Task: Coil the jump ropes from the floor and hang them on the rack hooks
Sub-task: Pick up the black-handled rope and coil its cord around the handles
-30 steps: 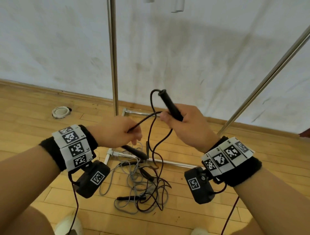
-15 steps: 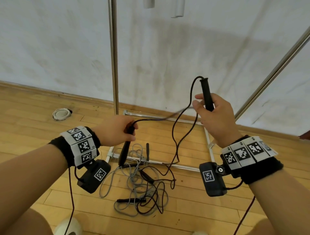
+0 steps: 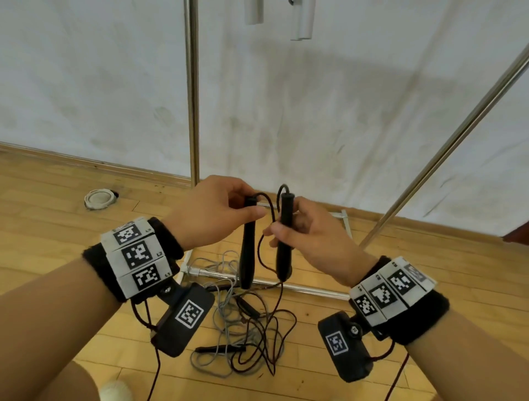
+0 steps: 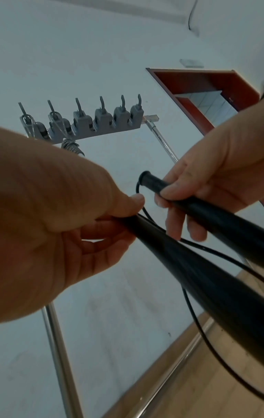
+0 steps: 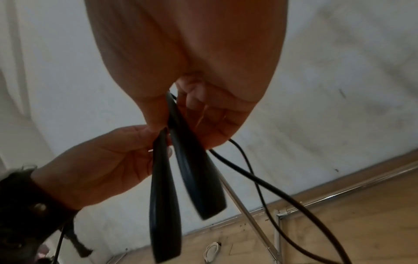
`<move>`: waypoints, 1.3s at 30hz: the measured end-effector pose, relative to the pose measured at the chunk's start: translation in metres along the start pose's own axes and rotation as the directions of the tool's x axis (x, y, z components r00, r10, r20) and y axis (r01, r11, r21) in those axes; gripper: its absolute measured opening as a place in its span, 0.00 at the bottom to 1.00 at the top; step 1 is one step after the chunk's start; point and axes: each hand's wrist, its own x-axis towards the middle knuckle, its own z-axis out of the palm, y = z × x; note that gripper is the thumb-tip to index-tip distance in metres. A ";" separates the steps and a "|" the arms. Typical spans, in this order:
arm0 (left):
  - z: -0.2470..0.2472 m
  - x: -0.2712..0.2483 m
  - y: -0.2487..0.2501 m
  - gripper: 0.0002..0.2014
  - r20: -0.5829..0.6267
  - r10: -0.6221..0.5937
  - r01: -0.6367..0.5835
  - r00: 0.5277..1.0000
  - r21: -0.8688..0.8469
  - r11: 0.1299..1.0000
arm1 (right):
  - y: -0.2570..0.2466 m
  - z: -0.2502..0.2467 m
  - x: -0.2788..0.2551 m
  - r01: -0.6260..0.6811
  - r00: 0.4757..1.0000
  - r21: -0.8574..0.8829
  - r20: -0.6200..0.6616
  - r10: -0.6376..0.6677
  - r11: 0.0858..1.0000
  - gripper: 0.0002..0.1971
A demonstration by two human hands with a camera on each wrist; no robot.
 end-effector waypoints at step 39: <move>0.020 -0.009 0.006 0.16 0.286 0.093 -0.066 0.954 -0.101 0.993 | -0.019 -0.013 0.019 0.192 0.957 0.267 -0.262 -0.120 0.945 0.12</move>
